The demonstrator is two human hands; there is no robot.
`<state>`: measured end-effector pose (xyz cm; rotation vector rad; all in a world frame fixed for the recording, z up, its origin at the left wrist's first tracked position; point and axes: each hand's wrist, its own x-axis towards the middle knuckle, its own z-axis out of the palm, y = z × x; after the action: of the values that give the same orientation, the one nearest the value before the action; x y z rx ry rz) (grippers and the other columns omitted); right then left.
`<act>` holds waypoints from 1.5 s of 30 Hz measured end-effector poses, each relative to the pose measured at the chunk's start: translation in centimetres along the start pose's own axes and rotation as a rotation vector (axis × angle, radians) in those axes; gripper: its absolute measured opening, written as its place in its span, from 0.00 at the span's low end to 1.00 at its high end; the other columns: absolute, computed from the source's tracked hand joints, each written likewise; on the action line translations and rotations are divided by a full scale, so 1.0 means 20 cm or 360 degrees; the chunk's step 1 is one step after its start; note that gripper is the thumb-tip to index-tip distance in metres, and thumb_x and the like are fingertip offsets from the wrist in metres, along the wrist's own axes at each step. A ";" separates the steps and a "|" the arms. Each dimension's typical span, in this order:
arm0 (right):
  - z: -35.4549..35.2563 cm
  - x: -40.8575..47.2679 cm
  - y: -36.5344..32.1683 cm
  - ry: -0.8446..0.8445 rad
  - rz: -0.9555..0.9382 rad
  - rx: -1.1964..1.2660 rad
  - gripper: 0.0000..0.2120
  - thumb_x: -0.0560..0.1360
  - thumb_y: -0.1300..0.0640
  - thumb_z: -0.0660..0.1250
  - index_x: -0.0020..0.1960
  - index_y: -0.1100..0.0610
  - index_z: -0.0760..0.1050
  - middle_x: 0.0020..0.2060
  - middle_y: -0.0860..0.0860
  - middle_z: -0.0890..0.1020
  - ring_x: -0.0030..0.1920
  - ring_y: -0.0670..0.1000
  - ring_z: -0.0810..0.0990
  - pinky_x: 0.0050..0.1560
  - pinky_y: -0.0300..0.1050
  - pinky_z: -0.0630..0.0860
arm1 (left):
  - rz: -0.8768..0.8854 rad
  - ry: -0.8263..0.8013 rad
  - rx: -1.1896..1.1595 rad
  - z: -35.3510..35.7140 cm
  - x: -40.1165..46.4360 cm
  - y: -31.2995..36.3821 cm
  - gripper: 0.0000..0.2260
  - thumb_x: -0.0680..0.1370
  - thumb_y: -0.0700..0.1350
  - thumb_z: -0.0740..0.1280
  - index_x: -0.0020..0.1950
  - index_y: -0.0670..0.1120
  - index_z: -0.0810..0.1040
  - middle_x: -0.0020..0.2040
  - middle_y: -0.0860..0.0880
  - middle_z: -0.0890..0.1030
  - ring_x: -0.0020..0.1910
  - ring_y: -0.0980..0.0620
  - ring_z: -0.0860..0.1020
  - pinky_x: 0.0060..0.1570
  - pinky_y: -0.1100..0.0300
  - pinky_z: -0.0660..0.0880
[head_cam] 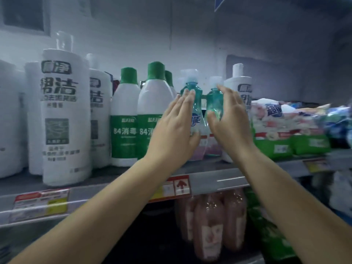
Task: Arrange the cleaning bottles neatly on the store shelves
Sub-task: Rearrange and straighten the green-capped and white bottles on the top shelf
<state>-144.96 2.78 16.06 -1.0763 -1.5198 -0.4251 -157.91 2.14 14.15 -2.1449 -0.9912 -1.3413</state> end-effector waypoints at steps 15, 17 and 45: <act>-0.05 0.25 0.68 -0.0282 0.0699 0.0474 0.40 0.67 0.52 0.74 0.71 0.59 0.56 0.65 0.56 0.70 0.64 0.56 0.72 0.64 0.57 0.71 | -0.0964 -0.0415 -0.0891 0.75 0.43 0.24 0.27 0.67 0.48 0.75 0.58 0.45 0.63 0.52 0.49 0.76 0.47 0.49 0.78 0.46 0.52 0.77; -0.02 0.27 0.69 -0.0357 0.0728 0.0512 0.35 0.66 0.53 0.75 0.66 0.59 0.62 0.61 0.57 0.74 0.61 0.57 0.75 0.62 0.57 0.73 | -0.0997 -0.0347 -0.0881 0.78 0.43 0.25 0.25 0.68 0.47 0.74 0.57 0.45 0.63 0.51 0.49 0.77 0.47 0.49 0.78 0.47 0.52 0.77; 0.04 0.14 -0.47 -0.0310 0.0251 0.1364 0.30 0.59 0.49 0.78 0.56 0.49 0.69 0.52 0.49 0.80 0.49 0.51 0.81 0.50 0.52 0.80 | -0.0843 0.0500 -0.0477 -0.40 0.04 0.02 0.23 0.67 0.46 0.71 0.58 0.54 0.66 0.45 0.53 0.78 0.40 0.57 0.79 0.32 0.61 0.79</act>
<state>-152.78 -0.30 21.17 -0.5472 -1.5368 0.4354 -162.12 -3.17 18.44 -1.8391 -1.3475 -2.1184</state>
